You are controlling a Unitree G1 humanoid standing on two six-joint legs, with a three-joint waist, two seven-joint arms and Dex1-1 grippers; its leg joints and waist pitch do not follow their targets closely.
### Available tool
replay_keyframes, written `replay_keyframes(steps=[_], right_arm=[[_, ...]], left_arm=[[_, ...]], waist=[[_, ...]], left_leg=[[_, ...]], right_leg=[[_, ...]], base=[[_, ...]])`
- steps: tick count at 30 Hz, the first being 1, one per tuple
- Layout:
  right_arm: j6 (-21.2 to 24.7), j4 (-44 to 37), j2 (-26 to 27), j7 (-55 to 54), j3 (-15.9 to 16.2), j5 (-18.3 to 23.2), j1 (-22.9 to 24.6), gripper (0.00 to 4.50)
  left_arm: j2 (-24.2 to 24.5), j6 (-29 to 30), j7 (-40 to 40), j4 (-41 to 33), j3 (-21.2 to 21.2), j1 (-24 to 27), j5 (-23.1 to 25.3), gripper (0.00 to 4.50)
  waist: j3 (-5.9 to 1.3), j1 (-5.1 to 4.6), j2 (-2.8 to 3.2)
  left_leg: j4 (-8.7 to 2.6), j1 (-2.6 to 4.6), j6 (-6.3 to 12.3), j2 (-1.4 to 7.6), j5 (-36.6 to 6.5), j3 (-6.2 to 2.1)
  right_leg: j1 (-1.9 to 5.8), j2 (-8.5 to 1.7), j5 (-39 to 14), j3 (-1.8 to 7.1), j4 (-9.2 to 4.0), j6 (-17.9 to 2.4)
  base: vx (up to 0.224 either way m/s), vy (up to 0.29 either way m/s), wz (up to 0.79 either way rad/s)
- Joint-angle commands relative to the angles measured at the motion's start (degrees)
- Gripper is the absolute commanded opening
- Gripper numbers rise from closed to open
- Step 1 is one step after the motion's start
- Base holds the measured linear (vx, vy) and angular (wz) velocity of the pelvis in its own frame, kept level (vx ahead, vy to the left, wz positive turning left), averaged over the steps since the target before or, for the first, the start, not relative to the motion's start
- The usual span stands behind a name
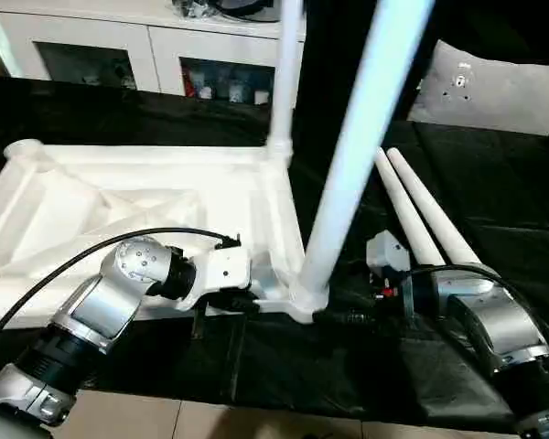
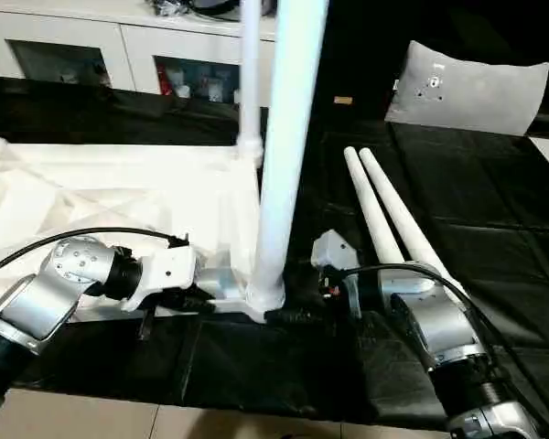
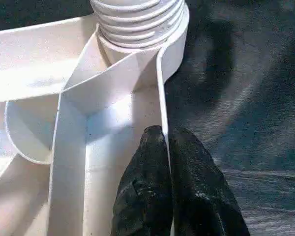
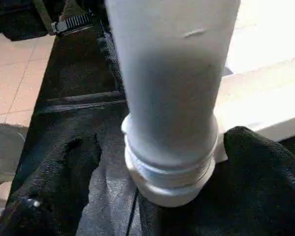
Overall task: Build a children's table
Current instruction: Rotate leg to tighten
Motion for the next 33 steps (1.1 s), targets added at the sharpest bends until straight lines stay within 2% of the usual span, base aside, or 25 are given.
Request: replay_keyframes(steps=[1,8,12,13,22,24,25,26,29,30,31,32,33], right_arm=[[-0.91,0.84,0.24,0.16,0.49,-0.52,-1.01,3.99],[-1.69,2.26,1.35,1.10,1.03,-0.66,-1.89,3.36],[-1.69,3.08,1.65,1.53,1.45,-0.23,-2.37,3.05],[-1.66,3.14,1.72,1.62,1.49,-0.12,-2.40,2.86],[0.94,1.43,1.70,2.94,2.15,0.82,-0.69,2.72],[3.01,0.40,2.26,1.39,1.86,1.30,0.29,2.72],[4.79,-0.31,2.97,-0.27,1.52,1.64,0.85,2.71],[6.54,-1.30,4.21,-2.68,1.23,1.88,1.66,2.70],[8.19,-2.62,8.03,-9.04,1.37,0.93,3.51,2.70],[8.34,-2.35,9.89,-12.26,1.34,0.00,3.86,2.70],[8.84,-1.97,12.19,-15.82,0.98,-0.53,4.13,2.70],[9.03,-1.61,14.03,-18.56,0.61,-0.86,4.25,2.70],[9.49,-1.12,15.95,-21.48,0.10,-1.15,4.21,2.70]], left_arm=[[0.21,-0.99,-2.87,-0.03,-3.96,0.60,0.85,0.00],[0.44,-1.21,-3.95,-1.13,-4.62,1.08,0.78,0.00],[0.33,-0.93,-4.27,-1.01,-4.61,1.11,0.88,0.00],[0.39,-0.90,-4.23,-1.01,-4.58,1.13,0.89,0.00],[0.20,0.94,-3.33,-1.36,-3.74,1.83,0.05,0.00],[-0.91,4.07,-1.45,-1.92,-2.60,2.03,-0.70,0.00],[-1.73,6.06,0.22,-2.13,-1.78,2.08,-0.92,0.00],[-2.97,8.13,2.44,-2.37,-0.71,2.21,-1.29,0.00],[-6.01,13.57,7.68,-3.52,1.05,2.62,-1.37,0.00],[-7.30,15.28,9.91,-3.84,1.66,2.69,-1.09,0.00],[-8.82,16.91,12.63,-4.05,2.30,2.70,-0.58,0.00],[-10.03,18.11,14.72,-4.14,2.76,2.64,-0.16,0.00],[-11.38,19.46,16.58,-4.26,3.17,2.56,0.21,0.00]], waist=[[-3.17,-0.19,0.24],[-2.97,-0.03,0.21],[-3.12,-0.03,0.20],[-3.12,-0.05,0.16],[-3.03,0.04,0.23],[-2.94,-0.03,0.20],[-2.88,0.05,0.49],[-2.79,0.03,0.51],[-2.32,-0.14,0.28],[-1.98,-0.43,0.51],[-1.90,-0.65,0.35],[-1.78,-0.89,0.22],[-1.77,-1.09,0.08]], left_leg=[[-3.80,-0.94,4.07,-0.37,-6.11,2.03],[-3.82,-0.99,2.96,-0.36,-8.58,1.97],[-3.74,-1.08,3.12,-0.39,-7.21,1.93],[-3.72,-1.06,3.21,-0.41,-7.15,1.97],[-3.76,-1.09,3.23,-0.38,-6.81,1.93],[-3.81,-1.05,3.06,-0.35,-6.99,2.00],[-3.81,-0.99,3.00,-0.38,-7.08,1.94],[-3.83,-1.03,2.66,-0.40,-7.38,2.00],[-4.18,-1.11,1.68,-0.49,-11.04,1.91],[-4.29,-0.85,0.94,-0.67,-14.83,1.72],[-4.37,-0.81,0.87,-0.79,-15.93,1.70],[-4.34,-0.62,0.58,-0.96,-17.64,1.48],[-4.36,-0.82,0.48,-1.05,-18.17,1.28]], right_leg=[[3.87,-2.12,-9.34,2.06,-2.47,-14.70],[3.63,-2.12,-14.16,2.12,-2.80,-12.87],[3.73,-2.10,-12.42,2.12,-2.57,-13.15],[3.71,-2.07,-12.21,2.10,-2.57,-13.24],[3.76,-2.06,-11.96,2.09,-2.53,-13.27],[3.77,-2.02,-12.06,2.14,-2.57,-13.19],[3.68,-2.03,-12.29,2.13,-2.60,-13.22],[3.66,-2.02,-12.65,2.20,-2.69,-13.14],[3.52,-2.01,-19.21,2.05,-3.41,-11.18],[3.04,-2.00,-26.46,1.89,-4.09,-8.57],[2.95,-1.95,-28.88,1.78,-4.54,-7.56],[2.67,-2.04,-33.41,1.56,-5.13,-5.64],[2.81,-2.10,-35.15,1.38,-5.25,-4.65]], base=[[0.000,0.000,0.00],[0.000,0.000,0.00],[0.000,0.000,0.00],[0.000,0.000,0.00],[0.000,0.000,0.00],[0.000,0.000,0.00],[0.000,0.000,0.00],[0.000,0.000,0.00],[0.000,0.000,0.00],[0.000,0.000,0.00],[-0.065,-0.003,-0.06],[0.000,0.000,0.00],[0.000,0.000,0.00]])
